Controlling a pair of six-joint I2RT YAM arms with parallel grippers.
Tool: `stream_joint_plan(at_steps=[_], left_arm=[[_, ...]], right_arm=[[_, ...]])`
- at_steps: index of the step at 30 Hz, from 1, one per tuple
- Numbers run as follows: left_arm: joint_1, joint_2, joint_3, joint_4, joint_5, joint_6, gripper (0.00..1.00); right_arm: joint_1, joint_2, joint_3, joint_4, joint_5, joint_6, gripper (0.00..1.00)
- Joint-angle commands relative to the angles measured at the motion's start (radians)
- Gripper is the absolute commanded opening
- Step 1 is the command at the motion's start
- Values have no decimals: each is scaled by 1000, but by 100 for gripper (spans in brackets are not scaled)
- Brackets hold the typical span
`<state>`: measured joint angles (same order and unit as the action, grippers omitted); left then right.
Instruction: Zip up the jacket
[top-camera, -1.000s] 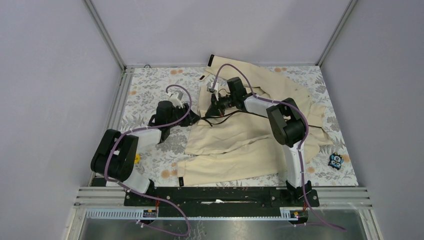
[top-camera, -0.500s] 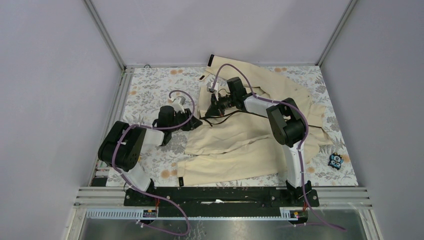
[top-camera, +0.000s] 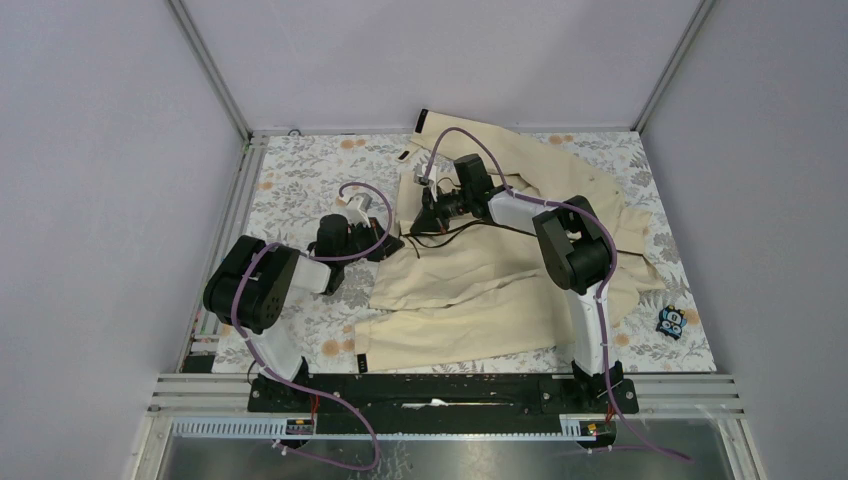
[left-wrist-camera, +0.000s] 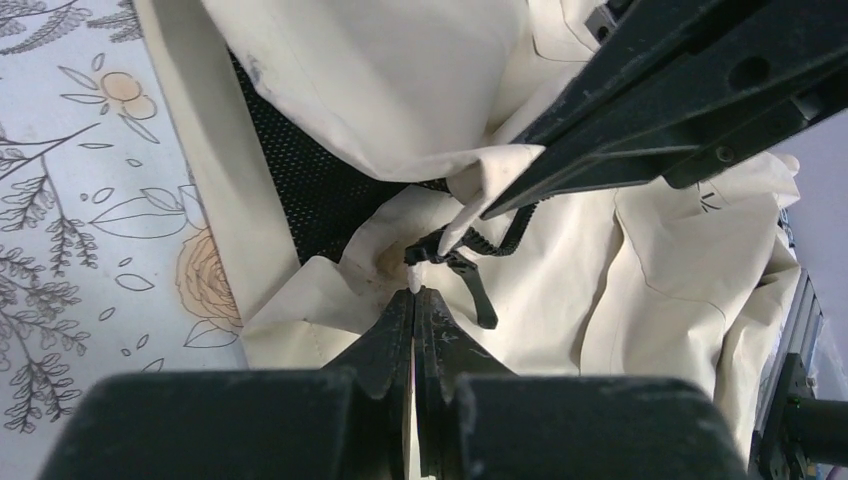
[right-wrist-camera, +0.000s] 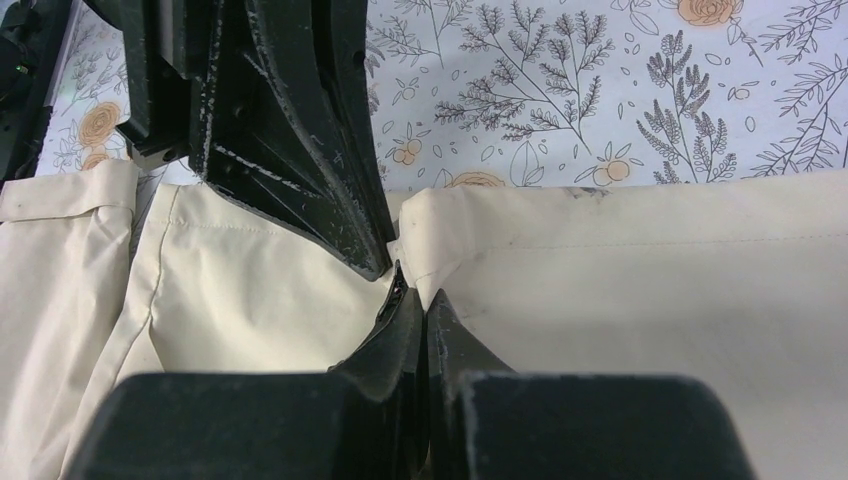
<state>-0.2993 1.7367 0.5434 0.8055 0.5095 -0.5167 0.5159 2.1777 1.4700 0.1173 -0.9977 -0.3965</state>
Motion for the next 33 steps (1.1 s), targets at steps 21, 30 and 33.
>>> stream_joint_plan(at_steps=[21, 30, 33], left_arm=[[-60, 21, -7, 211, -7, 3, 0], [-70, 49, 64, 197, 9, 14, 0], [-69, 11, 30, 189, -2, 3, 0]], right_arm=[[11, -36, -10, 108, -93, 61, 0], [19, -29, 9, 81, -86, 50, 0], [15, -38, 2, 85, -65, 53, 0]])
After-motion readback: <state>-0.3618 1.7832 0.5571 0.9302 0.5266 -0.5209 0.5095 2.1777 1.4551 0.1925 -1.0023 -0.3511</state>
